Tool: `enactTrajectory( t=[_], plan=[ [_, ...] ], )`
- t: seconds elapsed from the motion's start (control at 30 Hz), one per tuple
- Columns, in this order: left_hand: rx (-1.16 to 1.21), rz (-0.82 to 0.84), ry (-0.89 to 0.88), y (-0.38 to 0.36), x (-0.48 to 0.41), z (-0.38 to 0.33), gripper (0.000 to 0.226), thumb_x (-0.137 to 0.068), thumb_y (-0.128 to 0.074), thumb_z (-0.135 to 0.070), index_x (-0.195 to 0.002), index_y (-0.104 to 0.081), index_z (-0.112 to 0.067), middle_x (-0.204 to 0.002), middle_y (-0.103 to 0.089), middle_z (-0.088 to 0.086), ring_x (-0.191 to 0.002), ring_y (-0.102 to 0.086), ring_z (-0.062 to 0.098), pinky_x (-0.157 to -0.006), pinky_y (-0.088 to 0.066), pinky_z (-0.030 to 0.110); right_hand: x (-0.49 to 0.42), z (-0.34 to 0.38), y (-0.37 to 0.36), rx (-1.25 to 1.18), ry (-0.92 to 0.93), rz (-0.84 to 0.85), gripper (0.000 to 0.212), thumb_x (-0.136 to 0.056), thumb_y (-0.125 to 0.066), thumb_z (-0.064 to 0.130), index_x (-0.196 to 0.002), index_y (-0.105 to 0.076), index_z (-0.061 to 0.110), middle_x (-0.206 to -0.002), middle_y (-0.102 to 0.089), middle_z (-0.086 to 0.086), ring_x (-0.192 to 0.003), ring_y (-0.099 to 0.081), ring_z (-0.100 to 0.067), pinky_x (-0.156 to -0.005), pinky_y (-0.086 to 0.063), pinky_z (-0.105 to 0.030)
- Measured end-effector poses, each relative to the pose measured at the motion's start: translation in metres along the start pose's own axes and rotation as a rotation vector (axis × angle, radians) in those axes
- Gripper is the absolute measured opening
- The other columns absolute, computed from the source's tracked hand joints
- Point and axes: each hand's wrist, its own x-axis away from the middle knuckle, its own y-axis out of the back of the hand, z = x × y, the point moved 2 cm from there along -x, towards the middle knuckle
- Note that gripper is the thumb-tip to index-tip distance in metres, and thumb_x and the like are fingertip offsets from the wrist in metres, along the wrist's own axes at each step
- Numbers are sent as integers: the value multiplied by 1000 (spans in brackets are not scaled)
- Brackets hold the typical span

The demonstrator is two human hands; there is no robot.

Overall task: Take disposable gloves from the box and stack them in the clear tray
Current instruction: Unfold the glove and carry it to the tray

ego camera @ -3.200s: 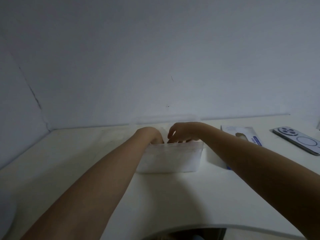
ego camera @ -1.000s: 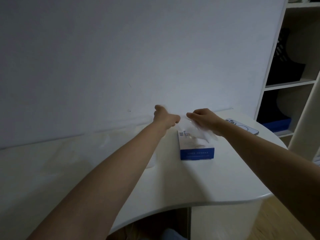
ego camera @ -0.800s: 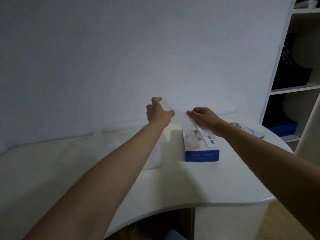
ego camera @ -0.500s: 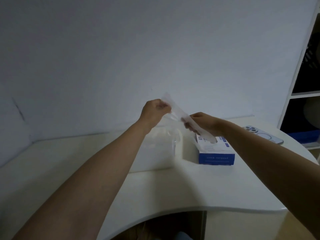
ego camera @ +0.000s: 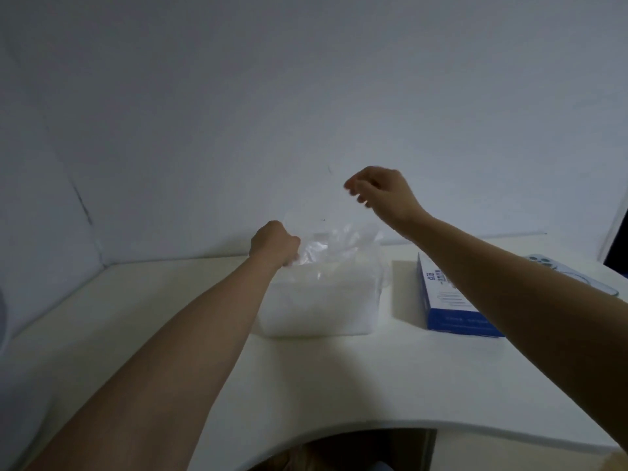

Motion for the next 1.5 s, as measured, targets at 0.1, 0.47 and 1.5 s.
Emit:
enactTrajectory(
  t=[0.1,0.47,1.5],
  plan=[
    [2,61,21,-5,-2,9,20,-83,-55,-10,-82,-69,3,-73,-71,16,-59,-61,29,-57,-44,25,2,5,-39,131,17,342,19,-92,-57,9,-99,-74,11,-95,-73,-2,-82,-67,-11,-69,-53,-17],
    [-408,-12,-111,-14,-13,7,50,-82,-67,-11,-125,-43,-1,-125,-43,18,-113,-50,32,-86,-45,33,26,-33,-90,632,-572,1097,39,-94,-58,13,-132,-53,2,-122,-61,-19,-97,-66,-33,-88,-56,-42],
    [-358,770,199,-32,-3,11,43,-97,-53,-29,-133,-52,-5,-98,-57,12,-96,-57,32,-80,-50,39,22,-38,-85,402,-680,1035,37,-96,-58,16,-128,-56,-2,-115,-61,-17,-95,-63,-28,-70,-58,-36]
  ],
)
